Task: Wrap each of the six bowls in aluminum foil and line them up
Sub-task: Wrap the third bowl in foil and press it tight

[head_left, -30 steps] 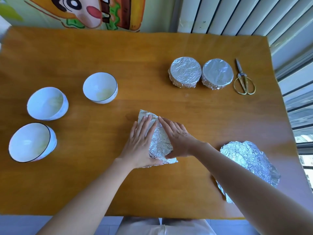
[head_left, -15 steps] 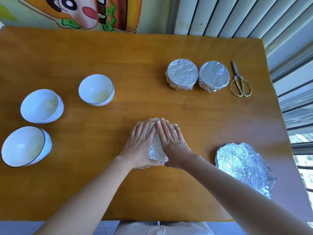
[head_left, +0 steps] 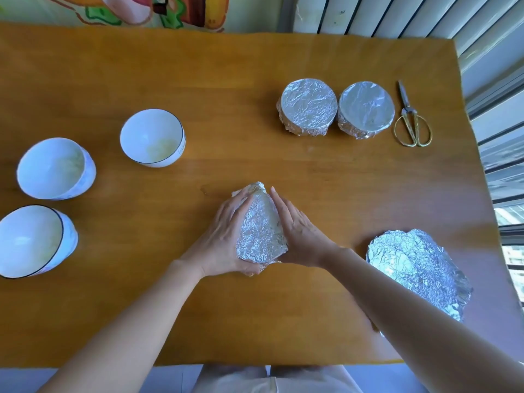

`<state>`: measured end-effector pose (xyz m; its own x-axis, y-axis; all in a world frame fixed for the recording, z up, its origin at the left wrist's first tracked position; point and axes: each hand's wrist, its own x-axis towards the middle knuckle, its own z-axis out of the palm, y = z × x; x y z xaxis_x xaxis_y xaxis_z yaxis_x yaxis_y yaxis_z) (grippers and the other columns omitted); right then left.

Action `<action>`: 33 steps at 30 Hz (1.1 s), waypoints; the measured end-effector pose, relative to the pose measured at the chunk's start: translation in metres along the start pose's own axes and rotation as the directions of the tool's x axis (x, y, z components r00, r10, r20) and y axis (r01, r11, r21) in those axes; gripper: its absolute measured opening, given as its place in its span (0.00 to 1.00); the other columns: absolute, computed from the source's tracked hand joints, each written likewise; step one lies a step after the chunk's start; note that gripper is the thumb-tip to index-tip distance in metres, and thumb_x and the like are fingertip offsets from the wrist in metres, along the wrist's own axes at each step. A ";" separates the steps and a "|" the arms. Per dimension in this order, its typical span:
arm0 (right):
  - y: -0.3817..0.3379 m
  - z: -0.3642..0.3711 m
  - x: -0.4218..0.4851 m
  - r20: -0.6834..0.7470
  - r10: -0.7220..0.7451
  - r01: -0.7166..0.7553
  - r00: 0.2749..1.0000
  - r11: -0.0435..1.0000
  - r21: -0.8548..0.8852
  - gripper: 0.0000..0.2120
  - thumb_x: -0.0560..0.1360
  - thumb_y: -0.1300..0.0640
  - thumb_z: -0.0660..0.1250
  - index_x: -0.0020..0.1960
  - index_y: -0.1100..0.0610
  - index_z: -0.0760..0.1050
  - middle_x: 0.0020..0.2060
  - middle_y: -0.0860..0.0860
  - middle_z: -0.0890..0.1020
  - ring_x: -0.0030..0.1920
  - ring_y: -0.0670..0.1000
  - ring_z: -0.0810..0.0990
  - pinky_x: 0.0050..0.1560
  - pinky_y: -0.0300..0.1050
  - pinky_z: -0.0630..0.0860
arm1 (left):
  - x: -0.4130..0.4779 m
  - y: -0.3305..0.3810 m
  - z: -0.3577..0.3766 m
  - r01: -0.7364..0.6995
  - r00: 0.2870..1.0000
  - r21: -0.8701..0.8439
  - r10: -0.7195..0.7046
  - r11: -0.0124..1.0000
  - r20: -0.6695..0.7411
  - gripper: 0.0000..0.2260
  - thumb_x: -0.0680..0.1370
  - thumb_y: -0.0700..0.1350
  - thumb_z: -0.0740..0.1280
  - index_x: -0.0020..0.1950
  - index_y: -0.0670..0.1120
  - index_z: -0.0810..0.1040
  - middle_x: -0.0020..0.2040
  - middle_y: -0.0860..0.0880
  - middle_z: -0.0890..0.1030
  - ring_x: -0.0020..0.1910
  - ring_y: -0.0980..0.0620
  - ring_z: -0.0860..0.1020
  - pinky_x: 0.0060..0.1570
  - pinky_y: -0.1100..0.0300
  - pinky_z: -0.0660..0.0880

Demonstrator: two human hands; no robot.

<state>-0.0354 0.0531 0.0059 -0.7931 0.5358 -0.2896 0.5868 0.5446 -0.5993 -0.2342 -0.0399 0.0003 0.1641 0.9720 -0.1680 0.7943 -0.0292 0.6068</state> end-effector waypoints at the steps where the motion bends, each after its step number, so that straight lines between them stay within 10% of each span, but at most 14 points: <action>1: 0.002 0.000 0.000 0.005 0.003 -0.003 1.000 1.000 0.023 0.67 0.62 0.44 0.81 0.78 0.56 0.32 0.78 0.56 0.53 0.77 0.54 0.56 0.75 0.48 0.59 | -0.001 -0.003 0.002 0.008 1.000 -0.013 -0.008 1.000 -0.003 0.64 0.59 0.68 0.78 0.81 0.46 0.45 0.81 0.50 0.46 0.80 0.50 0.47 0.78 0.54 0.49; 11: 0.009 0.004 -0.002 -0.021 0.046 -0.044 0.999 0.995 0.090 0.70 0.61 0.43 0.81 0.75 0.50 0.25 0.78 0.46 0.55 0.76 0.51 0.59 0.70 0.55 0.63 | -0.007 -0.009 0.014 0.055 0.997 -0.092 -0.060 0.994 -0.052 0.66 0.58 0.66 0.79 0.81 0.48 0.40 0.80 0.53 0.47 0.79 0.57 0.45 0.76 0.65 0.43; 18: 0.011 0.002 -0.008 -0.011 0.071 -0.070 0.997 0.998 0.003 0.72 0.61 0.47 0.82 0.73 0.52 0.21 0.79 0.52 0.50 0.77 0.52 0.53 0.70 0.48 0.52 | -0.022 -0.011 0.004 0.108 0.994 -0.073 -0.108 0.991 0.010 0.66 0.58 0.78 0.68 0.77 0.54 0.28 0.80 0.54 0.35 0.79 0.56 0.37 0.77 0.52 0.43; 24: 0.009 -0.013 -0.038 -0.069 0.135 -0.122 0.989 0.979 0.161 0.55 0.68 0.47 0.66 0.76 0.54 0.26 0.80 0.52 0.42 0.79 0.50 0.38 0.74 0.40 0.32 | -0.037 0.008 -0.002 0.086 0.944 -0.231 -0.154 0.969 -0.293 0.41 0.78 0.71 0.48 0.81 0.44 0.49 0.82 0.51 0.45 0.81 0.52 0.45 0.77 0.54 0.45; 28: -0.025 0.006 -0.038 -0.553 0.301 0.006 0.777 0.875 0.484 0.31 0.79 0.51 0.51 0.80 0.59 0.49 0.80 0.52 0.52 0.80 0.46 0.48 0.77 0.39 0.47 | -0.018 0.036 0.016 0.114 0.825 -0.354 -0.287 0.928 -0.487 0.32 0.83 0.63 0.43 0.79 0.43 0.59 0.80 0.49 0.58 0.79 0.54 0.54 0.77 0.53 0.53; 33: -0.056 0.043 -0.011 -0.558 0.493 0.005 0.668 0.747 0.665 0.26 0.83 0.49 0.47 0.78 0.56 0.58 0.78 0.49 0.61 0.78 0.43 0.56 0.78 0.49 0.54 | 0.002 0.039 0.043 0.153 0.731 -0.469 -0.419 0.870 -0.539 0.30 0.84 0.58 0.43 0.76 0.40 0.65 0.77 0.46 0.66 0.77 0.51 0.62 0.74 0.44 0.60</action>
<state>-0.0667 -0.0114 0.0103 -0.1494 0.9861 -0.0721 0.3256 -0.0198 -0.9453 -0.1778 -0.0489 -0.0097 -0.5282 0.8481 0.0416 0.4419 0.2328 0.8663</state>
